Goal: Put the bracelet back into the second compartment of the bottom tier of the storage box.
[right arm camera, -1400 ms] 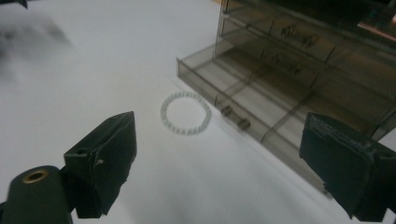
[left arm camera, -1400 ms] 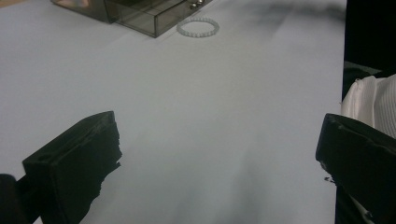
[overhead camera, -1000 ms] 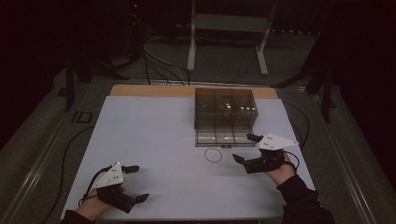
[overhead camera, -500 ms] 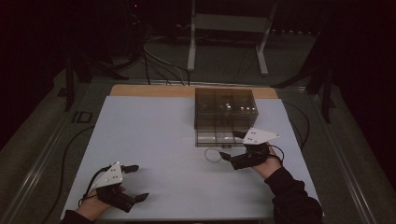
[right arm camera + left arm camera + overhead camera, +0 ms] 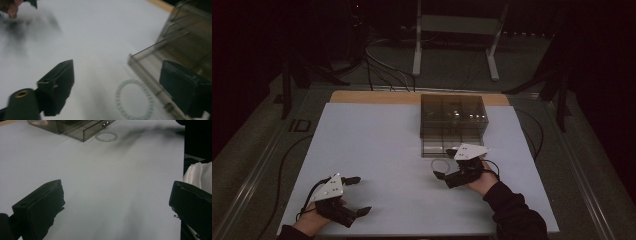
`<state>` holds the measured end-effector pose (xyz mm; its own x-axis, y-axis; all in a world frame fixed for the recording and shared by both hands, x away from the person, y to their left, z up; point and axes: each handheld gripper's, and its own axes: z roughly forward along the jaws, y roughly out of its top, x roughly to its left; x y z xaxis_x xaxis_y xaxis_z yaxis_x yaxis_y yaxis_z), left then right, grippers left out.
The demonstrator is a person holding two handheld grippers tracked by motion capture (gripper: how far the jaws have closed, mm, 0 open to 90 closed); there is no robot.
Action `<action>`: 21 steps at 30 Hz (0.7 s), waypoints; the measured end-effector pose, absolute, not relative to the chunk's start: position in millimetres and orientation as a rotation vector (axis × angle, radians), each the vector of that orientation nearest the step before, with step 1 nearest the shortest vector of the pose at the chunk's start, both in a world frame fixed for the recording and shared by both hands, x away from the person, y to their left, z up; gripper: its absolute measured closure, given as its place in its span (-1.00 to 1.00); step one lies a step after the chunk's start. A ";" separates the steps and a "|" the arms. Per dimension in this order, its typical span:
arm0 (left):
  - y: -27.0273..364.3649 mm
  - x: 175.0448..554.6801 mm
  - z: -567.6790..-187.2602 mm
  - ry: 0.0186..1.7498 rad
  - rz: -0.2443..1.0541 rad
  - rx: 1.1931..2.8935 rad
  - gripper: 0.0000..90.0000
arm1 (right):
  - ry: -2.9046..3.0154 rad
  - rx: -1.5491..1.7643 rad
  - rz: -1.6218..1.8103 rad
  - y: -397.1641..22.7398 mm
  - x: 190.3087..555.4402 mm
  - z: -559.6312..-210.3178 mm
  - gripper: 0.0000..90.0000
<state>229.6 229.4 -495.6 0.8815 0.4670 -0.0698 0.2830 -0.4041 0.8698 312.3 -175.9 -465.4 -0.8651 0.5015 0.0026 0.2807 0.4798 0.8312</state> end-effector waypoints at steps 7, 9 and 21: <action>229.2 229.0 -495.4 0.544 0.225 2.015 -1.00 | 2.522 0.688 1.255 -167.9 310.1 -489.3 -0.29; 229.2 229.1 -495.5 0.543 0.224 2.017 -1.00 | 2.549 0.678 1.238 -167.1 308.6 -494.8 -0.06; 228.8 229.0 -495.5 0.540 0.226 2.022 -1.00 | 2.627 0.666 1.088 -161.3 325.1 -511.4 0.48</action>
<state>229.0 228.8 -495.5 0.8835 0.4639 -0.0651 0.2792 -0.4097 0.8684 325.1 -161.3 -511.4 -0.8728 0.4871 -0.0297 0.3234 0.6228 0.7124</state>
